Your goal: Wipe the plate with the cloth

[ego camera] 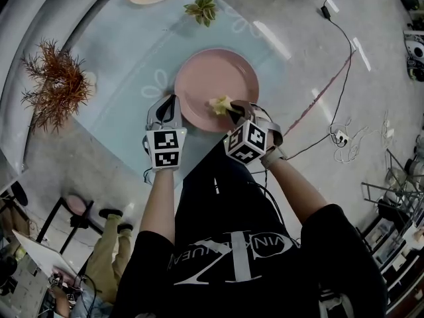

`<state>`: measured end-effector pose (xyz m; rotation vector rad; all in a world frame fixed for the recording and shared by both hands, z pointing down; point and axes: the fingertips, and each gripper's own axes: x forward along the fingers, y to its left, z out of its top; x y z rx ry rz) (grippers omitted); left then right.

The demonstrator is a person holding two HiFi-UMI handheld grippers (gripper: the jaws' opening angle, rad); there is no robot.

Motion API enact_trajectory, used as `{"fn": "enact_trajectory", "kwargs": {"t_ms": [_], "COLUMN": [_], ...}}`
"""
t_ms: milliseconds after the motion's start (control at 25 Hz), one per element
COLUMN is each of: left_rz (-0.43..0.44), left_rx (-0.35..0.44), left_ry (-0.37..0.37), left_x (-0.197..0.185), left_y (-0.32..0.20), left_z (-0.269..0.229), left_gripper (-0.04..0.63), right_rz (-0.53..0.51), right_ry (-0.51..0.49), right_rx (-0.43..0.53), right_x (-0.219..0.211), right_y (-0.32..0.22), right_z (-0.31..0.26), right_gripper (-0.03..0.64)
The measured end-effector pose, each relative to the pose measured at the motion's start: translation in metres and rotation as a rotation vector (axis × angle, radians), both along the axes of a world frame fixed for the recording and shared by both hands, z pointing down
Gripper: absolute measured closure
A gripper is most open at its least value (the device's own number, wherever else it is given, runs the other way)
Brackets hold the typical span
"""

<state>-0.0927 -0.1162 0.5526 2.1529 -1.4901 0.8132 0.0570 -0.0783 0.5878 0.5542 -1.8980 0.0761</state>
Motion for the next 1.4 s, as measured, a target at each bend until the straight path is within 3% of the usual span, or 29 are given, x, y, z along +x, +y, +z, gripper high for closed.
{"fn": "enact_trajectory", "kwargs": {"t_ms": [320,800,1400], "left_rz": [0.002,0.009,0.006], "left_rx": [0.005,0.009,0.009], "left_ry": [0.001,-0.001,-0.004], "left_x": [0.0,0.001,0.001], "left_y": [0.0,-0.001,-0.001], "left_z": [0.0,0.001,0.002], "left_gripper": [0.595,0.595,0.595], "right_rz": [-0.085,-0.077,0.02], "right_ry": [-0.038,-0.071,-0.032], "right_rx": [0.008,0.081,0.148], "right_x": [-0.038,-0.071,-0.041], "right_y": [-0.002,-0.048,-0.108], "right_z": [0.0,0.0,-0.001], "right_gripper": [0.575,0.574,0.575]}}
